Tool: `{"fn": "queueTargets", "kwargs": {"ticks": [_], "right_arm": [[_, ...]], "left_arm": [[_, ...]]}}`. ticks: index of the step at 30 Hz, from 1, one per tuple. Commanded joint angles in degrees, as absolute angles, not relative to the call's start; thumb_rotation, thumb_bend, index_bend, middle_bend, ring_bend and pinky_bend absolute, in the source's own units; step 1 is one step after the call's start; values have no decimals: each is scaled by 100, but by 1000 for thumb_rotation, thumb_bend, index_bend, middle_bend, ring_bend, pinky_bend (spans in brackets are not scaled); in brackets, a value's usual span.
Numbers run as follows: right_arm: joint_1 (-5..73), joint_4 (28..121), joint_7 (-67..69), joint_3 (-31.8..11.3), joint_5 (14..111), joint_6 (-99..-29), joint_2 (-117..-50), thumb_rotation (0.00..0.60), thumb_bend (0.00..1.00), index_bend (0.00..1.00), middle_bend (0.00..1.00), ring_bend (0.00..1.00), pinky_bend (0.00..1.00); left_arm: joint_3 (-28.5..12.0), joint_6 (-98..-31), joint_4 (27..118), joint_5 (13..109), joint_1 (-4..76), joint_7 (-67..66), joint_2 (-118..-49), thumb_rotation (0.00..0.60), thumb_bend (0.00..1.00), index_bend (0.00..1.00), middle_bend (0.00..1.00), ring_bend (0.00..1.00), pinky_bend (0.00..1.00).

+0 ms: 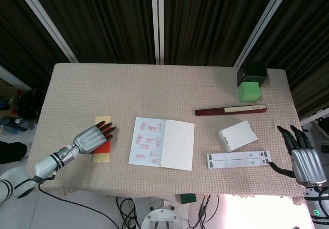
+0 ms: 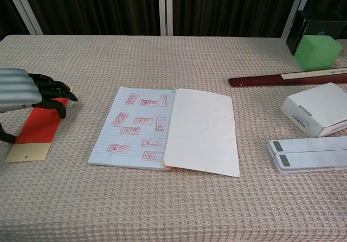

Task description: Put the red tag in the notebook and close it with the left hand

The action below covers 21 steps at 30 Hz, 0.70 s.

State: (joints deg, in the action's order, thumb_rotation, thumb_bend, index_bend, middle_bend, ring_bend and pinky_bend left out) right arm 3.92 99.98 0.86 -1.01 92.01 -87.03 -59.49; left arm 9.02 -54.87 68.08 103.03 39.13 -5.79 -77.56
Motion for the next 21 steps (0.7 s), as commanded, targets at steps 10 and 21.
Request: {"fn": "queueTargets", "kwargs": {"ticks": [10,21], "right_arm": [[386,9978,135,-115,9175,-8685,-5952,600,61,0,140,0,115],[387,9981,157,-126,9191,-8684,-5946,600,61,0,143,0,115]], "left_arm": [[941,-5454,6876,10210,3917,-777,-7775,600,98,355,67,41,146],[922,-5577,7146,10115,3854,-997,-7596,600,128,368,67,41,147]]}}
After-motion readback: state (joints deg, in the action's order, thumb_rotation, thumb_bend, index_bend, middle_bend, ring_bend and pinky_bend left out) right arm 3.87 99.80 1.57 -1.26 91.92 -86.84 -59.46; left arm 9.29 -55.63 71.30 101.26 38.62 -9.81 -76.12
